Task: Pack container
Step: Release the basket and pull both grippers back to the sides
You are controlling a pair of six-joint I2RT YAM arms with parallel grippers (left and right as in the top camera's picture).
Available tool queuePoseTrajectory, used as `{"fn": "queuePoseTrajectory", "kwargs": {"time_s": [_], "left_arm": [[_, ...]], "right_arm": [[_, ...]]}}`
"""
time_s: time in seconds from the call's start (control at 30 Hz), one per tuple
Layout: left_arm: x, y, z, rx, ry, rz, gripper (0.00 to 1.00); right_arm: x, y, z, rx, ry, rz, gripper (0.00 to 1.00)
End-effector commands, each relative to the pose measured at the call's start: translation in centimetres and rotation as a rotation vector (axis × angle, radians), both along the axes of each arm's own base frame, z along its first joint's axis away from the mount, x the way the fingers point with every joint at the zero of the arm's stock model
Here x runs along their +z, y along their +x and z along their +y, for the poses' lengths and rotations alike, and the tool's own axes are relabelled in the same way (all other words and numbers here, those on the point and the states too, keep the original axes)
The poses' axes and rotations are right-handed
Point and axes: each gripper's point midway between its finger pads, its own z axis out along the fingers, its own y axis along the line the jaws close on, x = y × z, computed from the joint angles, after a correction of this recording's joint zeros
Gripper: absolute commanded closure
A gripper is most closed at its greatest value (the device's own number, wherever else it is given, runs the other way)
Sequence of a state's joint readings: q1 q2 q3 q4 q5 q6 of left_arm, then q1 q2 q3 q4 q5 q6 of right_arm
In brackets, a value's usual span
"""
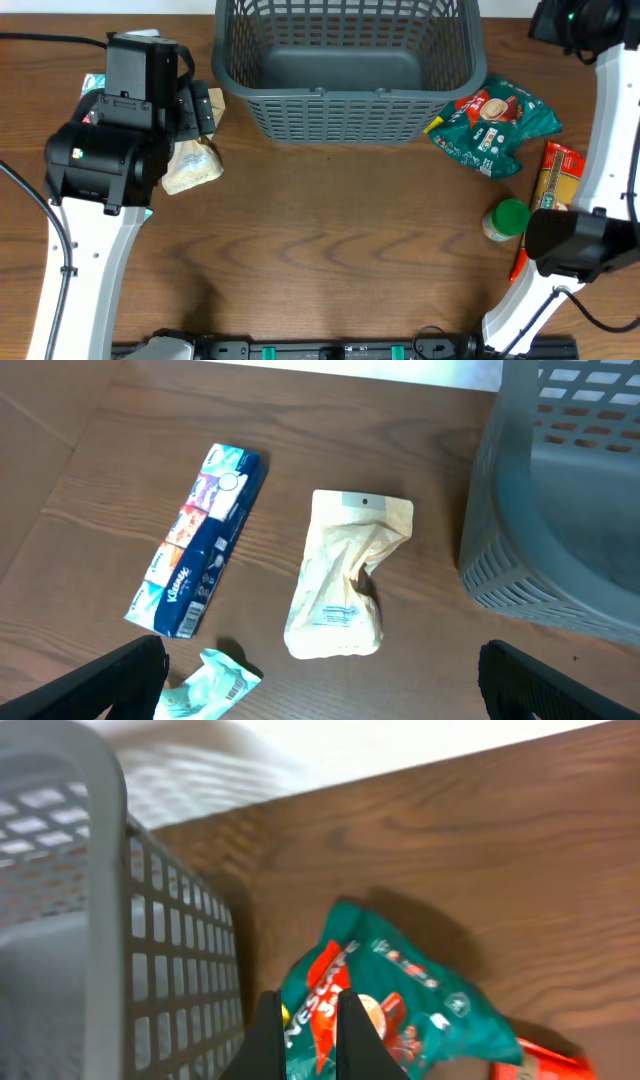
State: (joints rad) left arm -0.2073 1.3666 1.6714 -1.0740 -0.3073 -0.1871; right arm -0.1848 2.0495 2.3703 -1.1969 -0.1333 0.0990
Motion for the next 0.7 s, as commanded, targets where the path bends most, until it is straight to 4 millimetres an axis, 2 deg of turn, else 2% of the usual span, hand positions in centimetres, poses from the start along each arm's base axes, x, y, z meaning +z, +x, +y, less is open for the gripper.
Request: {"fn": "queuePoseTrajectory", "kwargs": {"time_s": [0.0, 0.13, 0.3, 0.47, 0.67], "left_arm": [[0.8, -0.1, 0.5, 0.026, 0.0, -0.025, 0.0], [0.8, -0.1, 0.5, 0.026, 0.001, -0.023, 0.0], [0.8, -0.1, 0.5, 0.026, 0.001, -0.021, 0.0], [0.7, -0.3, 0.5, 0.026, 0.003, -0.013, 0.0], [0.5, -0.4, 0.5, 0.026, 0.005, -0.004, 0.0]], "right_arm": [[-1.8, 0.6, 1.2, 0.075, 0.043, 0.019, 0.99], [-3.5, 0.8, 1.4, 0.085, 0.047, 0.043, 0.99], [-5.0, 1.3, 2.7, 0.153, 0.077, 0.043, 0.99], [-5.8, 1.8, 4.3, 0.202, 0.093, 0.032, 0.98], [-5.7, 2.2, 6.2, 0.276, 0.075, 0.008, 0.98]]}}
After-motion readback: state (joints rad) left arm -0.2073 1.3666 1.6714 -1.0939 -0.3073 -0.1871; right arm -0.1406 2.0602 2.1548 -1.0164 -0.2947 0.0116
